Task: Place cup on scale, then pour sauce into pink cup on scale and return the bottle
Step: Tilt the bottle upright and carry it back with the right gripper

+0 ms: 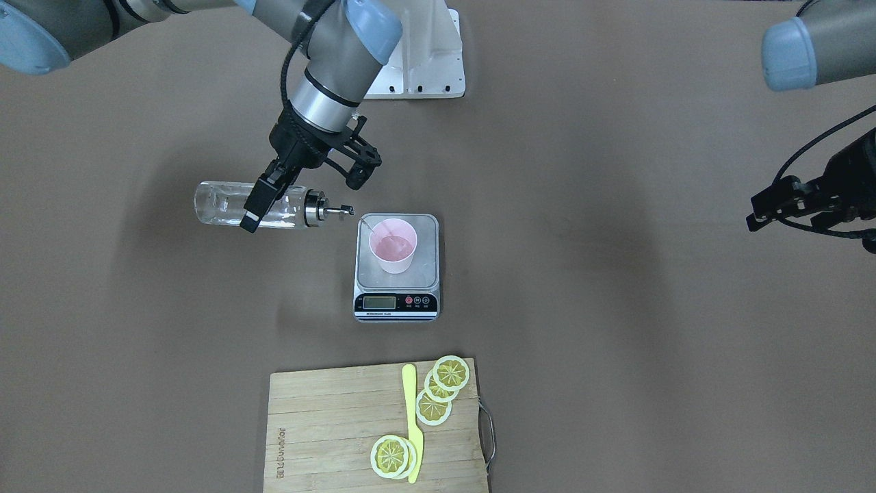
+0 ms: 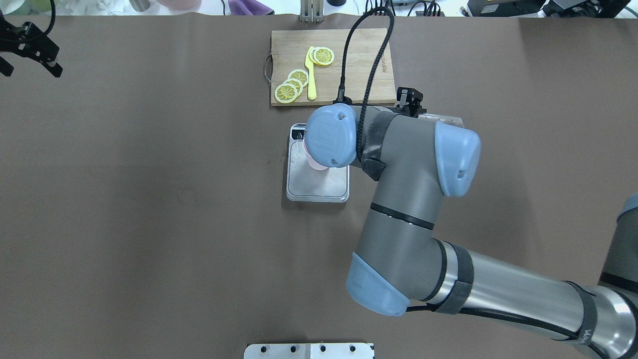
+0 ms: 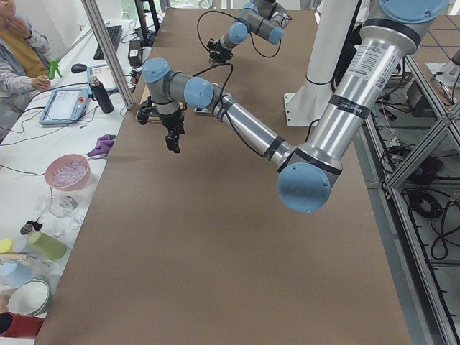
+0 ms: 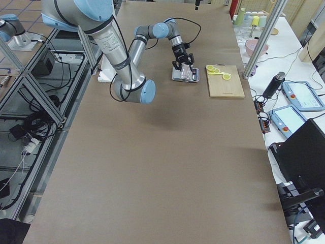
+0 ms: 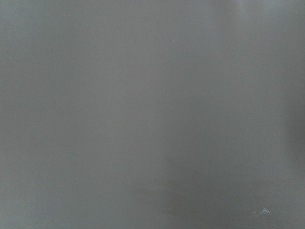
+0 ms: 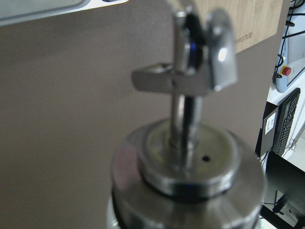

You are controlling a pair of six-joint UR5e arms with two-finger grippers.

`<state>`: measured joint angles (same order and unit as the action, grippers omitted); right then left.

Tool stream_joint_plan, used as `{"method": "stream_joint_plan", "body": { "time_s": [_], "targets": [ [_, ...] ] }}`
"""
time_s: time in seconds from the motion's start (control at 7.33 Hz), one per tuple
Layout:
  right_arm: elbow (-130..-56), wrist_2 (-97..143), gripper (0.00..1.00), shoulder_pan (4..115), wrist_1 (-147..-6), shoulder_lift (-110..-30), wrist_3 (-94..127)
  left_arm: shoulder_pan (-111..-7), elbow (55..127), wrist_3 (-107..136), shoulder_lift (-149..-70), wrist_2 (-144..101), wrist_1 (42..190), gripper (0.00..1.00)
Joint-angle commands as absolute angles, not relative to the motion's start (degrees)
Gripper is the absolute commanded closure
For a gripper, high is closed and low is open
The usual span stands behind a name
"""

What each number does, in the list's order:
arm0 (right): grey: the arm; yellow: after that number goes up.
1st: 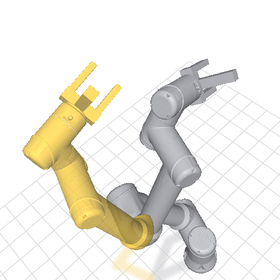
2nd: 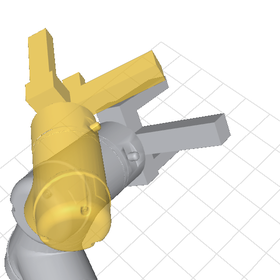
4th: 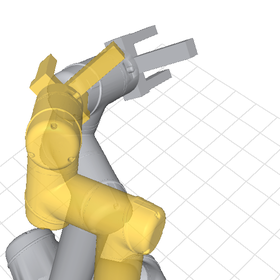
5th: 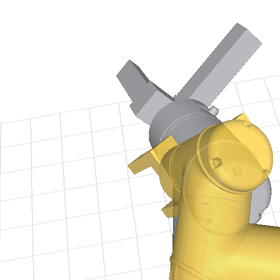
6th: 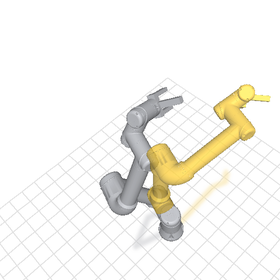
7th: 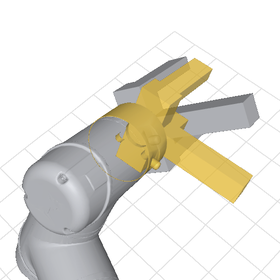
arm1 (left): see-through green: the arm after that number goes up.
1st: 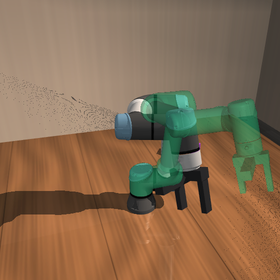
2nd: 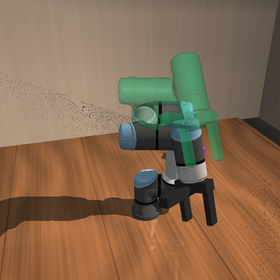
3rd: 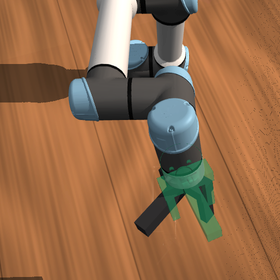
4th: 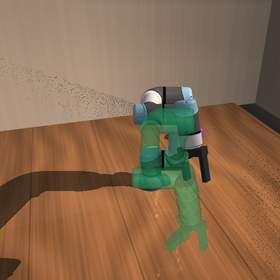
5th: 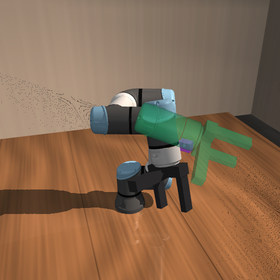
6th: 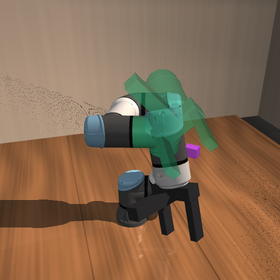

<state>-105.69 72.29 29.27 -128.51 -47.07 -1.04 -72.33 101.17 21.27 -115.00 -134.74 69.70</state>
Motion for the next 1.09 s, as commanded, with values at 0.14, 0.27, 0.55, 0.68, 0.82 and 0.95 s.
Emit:
{"method": "stream_joint_plan", "body": {
  "time_s": [0.14,0.27,0.55,0.68,0.82,0.95],
  "targets": [
    [-116.78,88.18,1.00,37.23,-108.97,-61.22,6.57,-72.33,101.34,21.36,-115.14,-134.74,69.70,0.02],
    [-117.15,94.68,1.00,41.35,-101.15,-65.87,6.68,-72.33,101.25,21.44,-115.22,-134.74,69.70,0.02],
    [-116.90,107.86,1.00,51.19,-84.55,-76.06,6.33,-72.33,101.34,21.79,-115.40,-134.74,69.70,0.02],
    [-115.50,111.76,1.00,54.46,-73.94,-81.68,6.42,-72.33,101.34,21.88,-115.40,-134.74,69.70,0.02],
    [-110.27,116.50,1.00,57.54,-62.52,-84.26,6.59,-72.25,101.25,21.97,-115.40,-134.74,69.61,0.02],
    [-102.73,121.15,1.00,60.61,-49.79,-85.24,6.68,-72.25,101.25,21.97,-115.49,-134.74,69.61,0.02]
  ]
}}
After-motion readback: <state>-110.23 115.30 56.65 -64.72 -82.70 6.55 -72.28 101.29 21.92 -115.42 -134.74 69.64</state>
